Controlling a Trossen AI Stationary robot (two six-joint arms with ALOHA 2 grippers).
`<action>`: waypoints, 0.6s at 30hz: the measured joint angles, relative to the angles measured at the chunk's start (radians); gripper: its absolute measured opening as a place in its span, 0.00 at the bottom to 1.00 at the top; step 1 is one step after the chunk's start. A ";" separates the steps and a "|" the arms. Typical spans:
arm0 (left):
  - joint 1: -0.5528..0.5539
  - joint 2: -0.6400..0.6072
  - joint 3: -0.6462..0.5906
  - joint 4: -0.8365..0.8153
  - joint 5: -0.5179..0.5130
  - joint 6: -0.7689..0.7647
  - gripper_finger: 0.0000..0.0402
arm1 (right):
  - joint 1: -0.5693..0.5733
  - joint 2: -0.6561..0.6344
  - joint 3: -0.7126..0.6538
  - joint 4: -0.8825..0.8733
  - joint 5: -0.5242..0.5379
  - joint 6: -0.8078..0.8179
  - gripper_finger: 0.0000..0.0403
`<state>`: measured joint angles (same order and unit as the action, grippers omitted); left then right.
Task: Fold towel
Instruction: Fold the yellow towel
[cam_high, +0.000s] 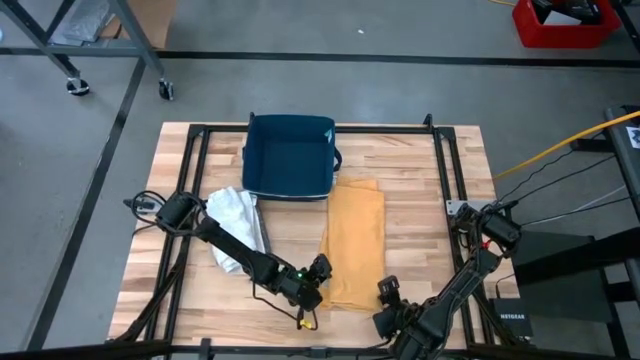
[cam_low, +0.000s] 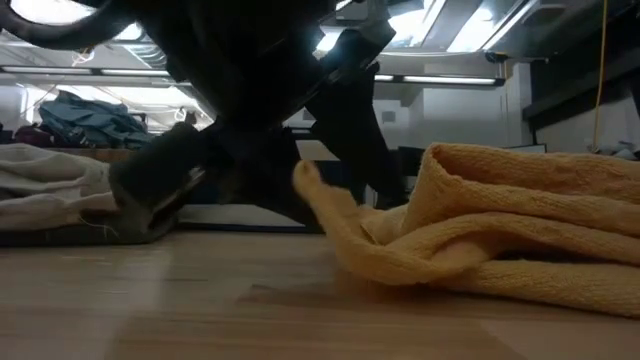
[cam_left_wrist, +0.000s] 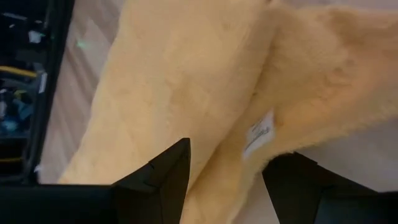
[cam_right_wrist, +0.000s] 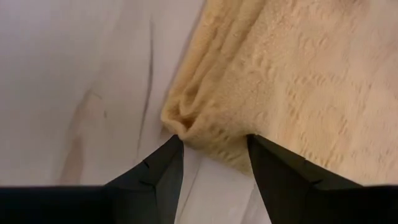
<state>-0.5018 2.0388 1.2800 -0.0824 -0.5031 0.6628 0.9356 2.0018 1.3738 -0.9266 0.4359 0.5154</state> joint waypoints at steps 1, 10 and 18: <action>0.000 0.000 0.000 0.003 0.019 0.000 0.45 | 0.000 0.000 -0.003 0.002 0.002 0.000 0.46; 0.009 0.000 0.000 0.024 0.086 0.000 0.45 | 0.000 0.000 -0.064 0.093 -0.047 0.001 0.46; 0.028 0.036 0.000 0.133 0.119 0.019 0.45 | 0.000 0.000 -0.077 0.140 -0.035 -0.001 0.46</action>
<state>-0.4735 2.0745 1.2800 0.0508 -0.3840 0.6821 0.9356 2.0018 1.2964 -0.7861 0.4011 0.5148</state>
